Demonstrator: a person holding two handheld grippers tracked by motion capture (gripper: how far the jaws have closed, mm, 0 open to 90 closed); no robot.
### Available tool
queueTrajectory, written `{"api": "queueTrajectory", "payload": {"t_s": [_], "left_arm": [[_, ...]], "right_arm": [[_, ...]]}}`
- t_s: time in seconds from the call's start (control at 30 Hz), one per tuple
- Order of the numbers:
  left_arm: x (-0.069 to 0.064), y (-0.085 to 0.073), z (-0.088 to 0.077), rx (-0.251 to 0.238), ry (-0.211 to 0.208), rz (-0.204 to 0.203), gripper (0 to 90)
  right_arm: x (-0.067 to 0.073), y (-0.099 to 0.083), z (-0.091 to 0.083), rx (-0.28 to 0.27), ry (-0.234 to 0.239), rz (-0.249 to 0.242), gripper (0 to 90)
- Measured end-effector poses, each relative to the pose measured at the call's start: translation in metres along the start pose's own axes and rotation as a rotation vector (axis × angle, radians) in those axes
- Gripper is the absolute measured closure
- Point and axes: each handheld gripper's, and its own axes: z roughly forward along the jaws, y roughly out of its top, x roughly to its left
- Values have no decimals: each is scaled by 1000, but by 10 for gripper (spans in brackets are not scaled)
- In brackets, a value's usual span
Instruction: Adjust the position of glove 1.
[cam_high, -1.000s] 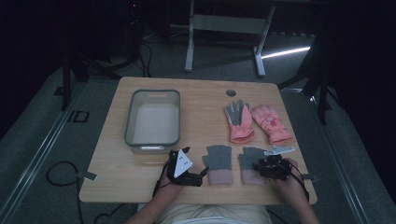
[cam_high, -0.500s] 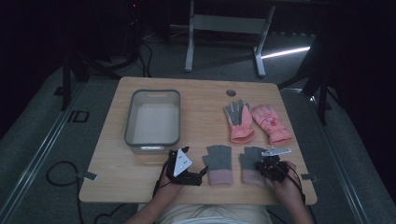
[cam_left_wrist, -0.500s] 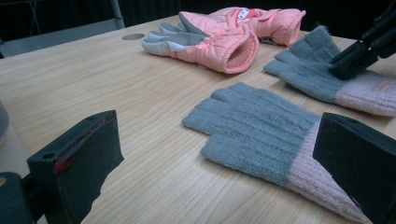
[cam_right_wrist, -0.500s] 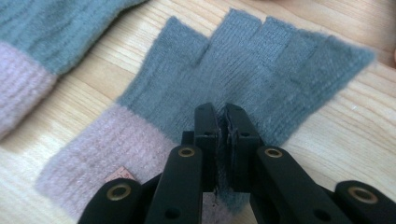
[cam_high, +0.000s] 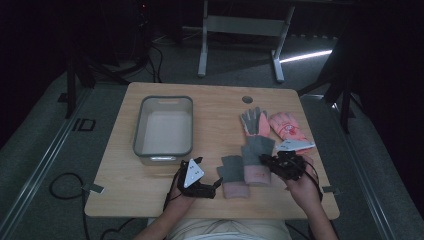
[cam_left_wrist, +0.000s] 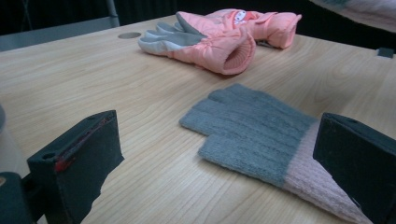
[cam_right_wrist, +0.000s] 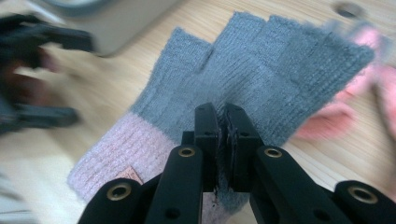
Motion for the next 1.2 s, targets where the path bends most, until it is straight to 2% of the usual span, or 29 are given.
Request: {"api": "queueTrajectory", "payload": {"t_s": [0.07, 0.13, 0.2, 0.3, 0.43, 0.53, 1.03, 1.1, 1.2], "left_arm": [[0, 0, 0, -3, -3, 1, 7], [0, 0, 0, -2, -1, 3, 7], [0, 0, 0, -2, -1, 3, 7], [0, 0, 0, -3, -3, -1, 7], [0, 0, 0, -2, -3, 0, 7], [0, 0, 0, -2, -1, 3, 7], [-4, 0, -1, -5, 3, 35, 29], [-4, 0, 0, -3, 3, 34, 27], [-3, 0, 1, 6, 19, 8, 28]], "right_arm": [[9, 3, 7, 6, 37, -18, 849], [14, 3, 16, 15, 45, -19, 848], [17, 0, 24, 38, 36, -27, 849], [19, -7, 38, 76, 45, -26, 848], [23, -16, 58, 129, 74, -25, 848], [25, -20, 68, 146, 91, -20, 848], [19, -31, 93, 180, 110, 26, 834], [19, -32, 94, 183, 108, 26, 824], [20, -34, 96, 184, 102, 22, 793]]}}
